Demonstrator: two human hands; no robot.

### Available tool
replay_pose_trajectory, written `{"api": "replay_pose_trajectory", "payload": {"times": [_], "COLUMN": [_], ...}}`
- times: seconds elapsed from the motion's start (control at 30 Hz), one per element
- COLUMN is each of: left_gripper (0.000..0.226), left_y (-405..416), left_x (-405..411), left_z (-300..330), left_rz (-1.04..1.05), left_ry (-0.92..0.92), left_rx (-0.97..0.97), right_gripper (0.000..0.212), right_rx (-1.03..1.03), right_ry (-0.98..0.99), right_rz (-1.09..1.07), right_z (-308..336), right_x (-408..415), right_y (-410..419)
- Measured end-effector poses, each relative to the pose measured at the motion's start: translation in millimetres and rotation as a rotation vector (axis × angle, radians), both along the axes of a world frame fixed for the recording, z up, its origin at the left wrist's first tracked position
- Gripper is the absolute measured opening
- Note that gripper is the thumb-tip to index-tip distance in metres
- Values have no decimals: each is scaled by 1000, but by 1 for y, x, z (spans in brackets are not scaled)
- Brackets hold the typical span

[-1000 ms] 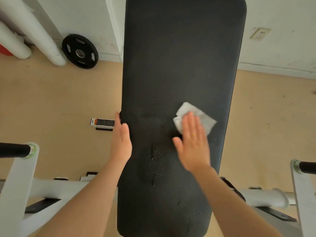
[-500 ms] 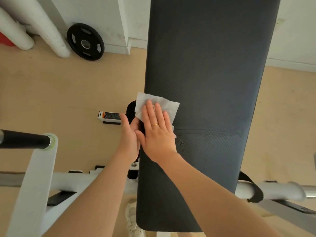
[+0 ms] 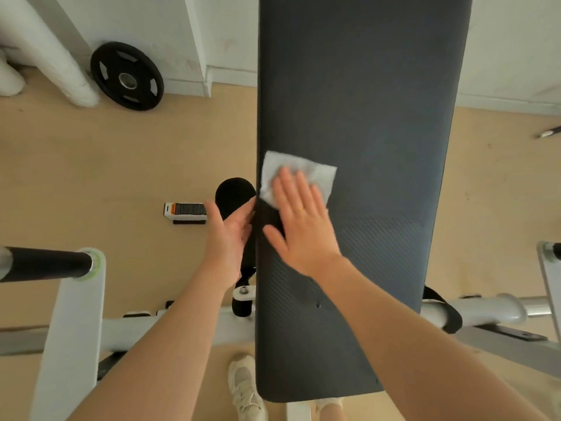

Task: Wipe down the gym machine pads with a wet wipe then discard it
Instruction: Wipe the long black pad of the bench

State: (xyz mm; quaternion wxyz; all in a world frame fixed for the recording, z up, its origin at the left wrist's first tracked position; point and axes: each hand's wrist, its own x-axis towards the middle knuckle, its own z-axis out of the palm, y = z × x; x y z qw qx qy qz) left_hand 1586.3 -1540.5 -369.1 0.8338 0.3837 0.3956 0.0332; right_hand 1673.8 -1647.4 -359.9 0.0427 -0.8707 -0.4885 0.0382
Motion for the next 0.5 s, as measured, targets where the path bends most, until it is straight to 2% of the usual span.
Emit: {"api": "replay_pose_trajectory", "payload": {"times": [0.13, 0.23, 0.3, 0.4, 0.5], "left_gripper": [90, 84, 81, 69, 61], "left_y": [1, -4, -9, -23, -34], "left_x": [-11, -11, -6, 4, 13], "left_z": [2, 5, 7, 5, -5], "left_rz": [43, 69, 103, 167, 266], "left_ry": [-2, 13, 22, 59, 102], "left_rx": [-79, -72, -15, 99, 65], "right_gripper": [69, 67, 66, 67, 71], "right_rx": [-120, -128, -99, 17, 78], "right_ry": [-88, -99, -117, -80, -10], "right_rz": [321, 438, 338, -5, -269], "right_z": [-23, -22, -15, -2, 2], "right_x": [-30, -20, 1, 38, 62], "right_y": [-21, -29, -30, -34, -39]}}
